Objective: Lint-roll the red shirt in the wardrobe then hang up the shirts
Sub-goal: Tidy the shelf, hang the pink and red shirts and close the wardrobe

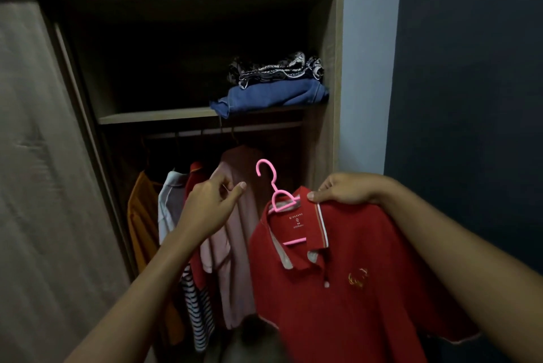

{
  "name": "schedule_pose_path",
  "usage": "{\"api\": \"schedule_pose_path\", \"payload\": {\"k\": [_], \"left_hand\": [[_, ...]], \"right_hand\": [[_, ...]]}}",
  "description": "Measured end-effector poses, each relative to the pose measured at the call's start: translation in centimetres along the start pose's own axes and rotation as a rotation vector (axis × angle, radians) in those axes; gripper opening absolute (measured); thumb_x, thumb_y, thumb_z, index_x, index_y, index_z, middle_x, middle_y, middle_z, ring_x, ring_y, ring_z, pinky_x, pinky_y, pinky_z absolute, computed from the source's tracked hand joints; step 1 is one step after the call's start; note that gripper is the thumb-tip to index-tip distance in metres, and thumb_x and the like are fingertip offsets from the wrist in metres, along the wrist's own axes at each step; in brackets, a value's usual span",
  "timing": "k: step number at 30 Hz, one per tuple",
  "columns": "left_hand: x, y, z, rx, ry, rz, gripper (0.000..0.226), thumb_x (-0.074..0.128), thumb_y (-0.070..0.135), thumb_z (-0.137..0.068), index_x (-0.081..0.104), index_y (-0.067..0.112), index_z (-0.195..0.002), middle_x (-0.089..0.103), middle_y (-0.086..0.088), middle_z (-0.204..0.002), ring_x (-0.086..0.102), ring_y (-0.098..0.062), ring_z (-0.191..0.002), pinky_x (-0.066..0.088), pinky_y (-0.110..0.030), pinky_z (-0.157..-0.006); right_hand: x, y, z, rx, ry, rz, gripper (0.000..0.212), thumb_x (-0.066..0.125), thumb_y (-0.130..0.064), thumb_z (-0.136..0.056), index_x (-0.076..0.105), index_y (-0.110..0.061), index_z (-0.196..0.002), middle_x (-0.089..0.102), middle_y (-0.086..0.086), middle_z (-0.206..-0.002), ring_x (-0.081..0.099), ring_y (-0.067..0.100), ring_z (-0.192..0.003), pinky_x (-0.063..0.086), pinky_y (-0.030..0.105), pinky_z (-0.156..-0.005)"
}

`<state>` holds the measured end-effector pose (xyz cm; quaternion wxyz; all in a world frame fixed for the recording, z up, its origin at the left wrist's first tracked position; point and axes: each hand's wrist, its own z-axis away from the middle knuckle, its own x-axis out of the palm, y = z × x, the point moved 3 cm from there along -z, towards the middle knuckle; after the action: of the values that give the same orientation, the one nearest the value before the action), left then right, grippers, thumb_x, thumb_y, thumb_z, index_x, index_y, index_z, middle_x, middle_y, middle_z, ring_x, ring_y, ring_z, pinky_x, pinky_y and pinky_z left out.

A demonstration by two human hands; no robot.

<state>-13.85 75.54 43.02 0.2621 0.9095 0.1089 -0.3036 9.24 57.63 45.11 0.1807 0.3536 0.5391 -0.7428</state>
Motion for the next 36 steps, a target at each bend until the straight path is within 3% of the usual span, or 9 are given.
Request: {"api": "schedule_pose_path", "payload": {"k": [6, 9, 12, 15, 18, 24, 27, 31, 36], "left_hand": [[1.3, -3.3, -2.1, -0.057, -0.028, 0.007, 0.029, 0.062, 0.049, -0.092, 0.054, 0.026, -0.077, 0.061, 0.005, -0.062, 0.066, -0.025, -0.072, 0.052, -0.039, -0.066], [2.0, -5.2, -3.5, -0.064, -0.062, 0.013, 0.028, 0.059, 0.053, -0.090, 0.057, 0.026, -0.082, 0.064, 0.004, -0.066, 0.068, -0.028, -0.076, 0.054, -0.040, -0.069], [2.8, -6.9, -5.2, -0.065, -0.104, 0.018, 0.037, 0.054, 0.057, -0.086, 0.062, 0.021, -0.094, 0.067, 0.002, -0.072, 0.068, -0.029, -0.081, 0.055, -0.041, -0.072], [3.8, -8.4, -6.9, -0.056, -0.148, -0.005, 0.034, 0.059, 0.047, -0.090, 0.063, 0.016, -0.106, 0.069, -0.001, -0.080, 0.069, -0.030, -0.087, 0.055, -0.042, -0.076], [4.2, -10.4, -9.1, -0.051, -0.149, -0.073, 0.042, 0.061, 0.041, -0.092, 0.059, 0.012, -0.122, 0.071, -0.009, -0.104, 0.067, -0.033, -0.102, 0.054, -0.042, -0.081], [6.8, -14.1, -13.0, -0.196, -0.265, -0.193, 0.050, 0.059, 0.042, -0.093, 0.055, 0.003, -0.125, 0.063, -0.022, -0.127, 0.059, -0.041, -0.118, 0.050, -0.046, -0.091], [8.9, -15.2, -14.0, -0.239, -0.338, -0.235, 0.057, 0.060, 0.045, -0.093, 0.051, 0.002, -0.128, 0.059, -0.023, -0.131, 0.057, -0.043, -0.122, 0.048, -0.047, -0.094], [10.9, -15.5, -14.6, -0.294, -0.379, -0.272, 0.064, 0.061, 0.044, -0.094, 0.044, 0.000, -0.136, 0.049, -0.025, -0.140, 0.052, -0.044, -0.128, 0.046, -0.048, -0.098], [12.2, -15.7, -15.9, -0.328, -0.367, -0.309, 0.059, 0.060, 0.049, -0.093, 0.054, 0.001, -0.127, 0.058, -0.023, -0.134, 0.057, -0.041, -0.123, 0.047, -0.044, -0.097]], "right_hand": [[2.0, -0.1, -2.8, 0.079, 0.068, -0.307, 0.026, 0.061, -0.021, -0.098, 0.075, 0.001, -0.097, 0.077, 0.017, -0.089, 0.073, 0.021, -0.069, 0.061, 0.035, -0.070], [2.8, -0.9, -4.4, 0.081, 0.127, -0.418, 0.023, 0.061, -0.012, -0.095, 0.068, 0.003, -0.111, 0.074, 0.023, -0.105, 0.073, 0.034, -0.090, 0.060, 0.044, -0.086], [3.8, -1.9, -6.1, 0.077, 0.189, -0.452, 0.018, 0.062, -0.010, -0.094, 0.068, -0.004, -0.110, 0.075, 0.020, -0.107, 0.072, 0.036, -0.102, 0.059, 0.044, -0.090], [4.4, -2.2, -8.0, 0.083, 0.305, -0.474, 0.015, 0.060, -0.009, -0.094, 0.071, -0.008, -0.105, 0.077, 0.016, -0.102, 0.074, 0.033, -0.096, 0.060, 0.039, -0.085], [4.7, -2.1, -9.9, 0.087, 0.401, -0.507, 0.017, 0.059, -0.009, -0.094, 0.068, -0.008, -0.108, 0.076, 0.016, -0.101, 0.074, 0.027, -0.085, 0.060, 0.033, -0.075], [4.0, -1.9, -14.7, 0.055, 0.538, -0.565, 0.013, 0.058, -0.003, -0.091, 0.068, -0.004, -0.098, 0.075, 0.022, -0.096, 0.070, 0.032, -0.079, 0.059, 0.046, -0.083], [3.6, -1.6, -17.3, 0.037, 0.556, -0.551, 0.017, 0.057, 0.001, -0.089, 0.068, -0.010, -0.082, 0.074, 0.018, -0.083, 0.069, 0.029, -0.070, 0.059, 0.044, -0.076], [2.4, -0.7, -20.4, 0.032, 0.575, -0.493, 0.024, 0.057, 0.002, -0.088, 0.065, -0.016, -0.075, 0.070, 0.004, -0.071, 0.064, 0.017, -0.057, 0.053, 0.028, -0.062], [0.1, -0.3, -22.8, 0.022, 0.596, -0.519, 0.024, 0.055, 0.003, -0.089, 0.066, -0.012, -0.074, 0.067, 0.001, -0.060, 0.063, 0.010, -0.043, 0.045, 0.015, -0.041]]}}
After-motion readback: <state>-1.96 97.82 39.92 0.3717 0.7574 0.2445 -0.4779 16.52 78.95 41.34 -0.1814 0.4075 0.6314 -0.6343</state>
